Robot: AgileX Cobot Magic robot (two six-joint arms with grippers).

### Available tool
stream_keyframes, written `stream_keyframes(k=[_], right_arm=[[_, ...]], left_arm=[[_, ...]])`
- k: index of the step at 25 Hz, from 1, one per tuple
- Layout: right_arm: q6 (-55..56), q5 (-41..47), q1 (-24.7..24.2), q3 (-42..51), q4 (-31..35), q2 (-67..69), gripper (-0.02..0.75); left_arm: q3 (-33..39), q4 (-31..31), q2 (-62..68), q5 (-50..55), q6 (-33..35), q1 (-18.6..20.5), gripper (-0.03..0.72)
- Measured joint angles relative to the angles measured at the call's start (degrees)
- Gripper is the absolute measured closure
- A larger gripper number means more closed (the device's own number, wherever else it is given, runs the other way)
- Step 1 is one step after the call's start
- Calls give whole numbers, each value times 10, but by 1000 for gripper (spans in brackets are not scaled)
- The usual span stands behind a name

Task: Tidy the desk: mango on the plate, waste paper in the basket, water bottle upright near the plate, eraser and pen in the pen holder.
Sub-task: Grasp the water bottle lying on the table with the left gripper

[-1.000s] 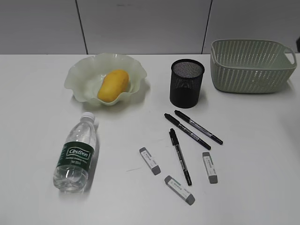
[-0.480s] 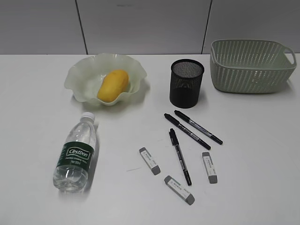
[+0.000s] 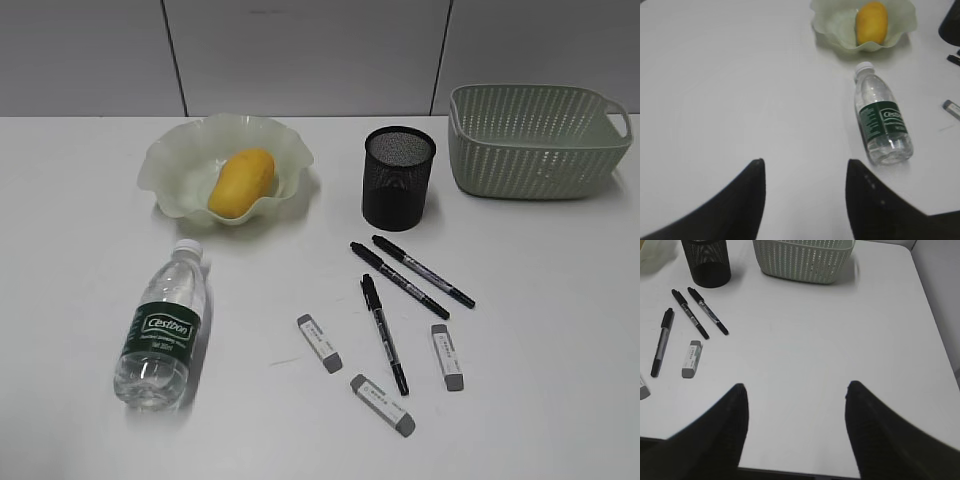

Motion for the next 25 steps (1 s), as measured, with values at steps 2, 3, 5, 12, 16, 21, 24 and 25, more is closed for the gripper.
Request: stream_keyframes(k=[2,3,5,12,16,21,24,25], right_arm=[[5,0,0,0,-1,-1,256],[9,0,0,0,-2,-1,262],[15,0,0,0,-2,-1,274],[20,0,0,0,-4,-1,305],[20,0,0,0,-4,-1,307],[20,0,0,0,-4,-1,311],[20,0,0,0,-4,-1,311],[20,0,0,0,-4,-1,312]], left_arm=[[-12,-47,90,-44,33,0,263],[-17,-72,130,-67,52,0,242],[-32,-110,234,-107,74,0,204],[-153,-126,579,-163,83,-33,171],[-231,-123,716,-166,57,-77,169],[-299,-96,826,-168,8,-122,158],[-320,-58,878,-168,-34,-139,125],[-322,-48,888,-168,-46,-141,120]])
